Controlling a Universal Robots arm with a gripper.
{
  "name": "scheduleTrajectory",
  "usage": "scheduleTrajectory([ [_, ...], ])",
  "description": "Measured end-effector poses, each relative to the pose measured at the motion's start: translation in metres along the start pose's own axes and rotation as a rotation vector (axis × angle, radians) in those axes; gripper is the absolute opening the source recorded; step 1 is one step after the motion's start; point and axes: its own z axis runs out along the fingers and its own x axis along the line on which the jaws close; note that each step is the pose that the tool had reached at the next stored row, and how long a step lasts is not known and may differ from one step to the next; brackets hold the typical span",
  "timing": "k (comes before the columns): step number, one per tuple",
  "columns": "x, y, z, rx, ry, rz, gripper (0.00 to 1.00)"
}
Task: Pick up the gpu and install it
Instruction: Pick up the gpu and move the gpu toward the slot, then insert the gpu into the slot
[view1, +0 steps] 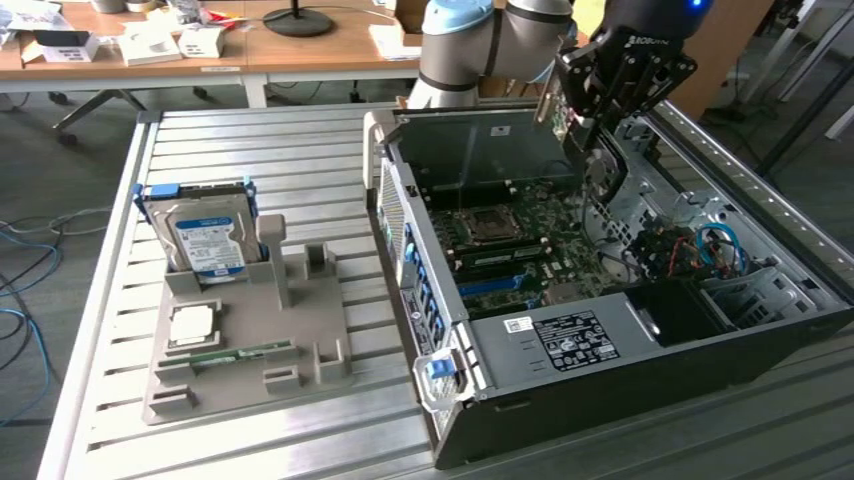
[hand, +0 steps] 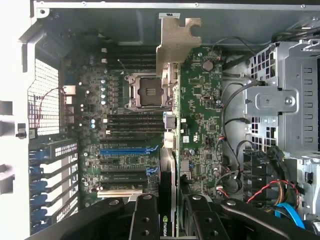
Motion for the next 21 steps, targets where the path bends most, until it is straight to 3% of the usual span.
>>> scheduleTrajectory([
  [21, -0.0032, 0.0001, 0.0001, -0.0001, 0.0008, -0.012, 0.26],
])
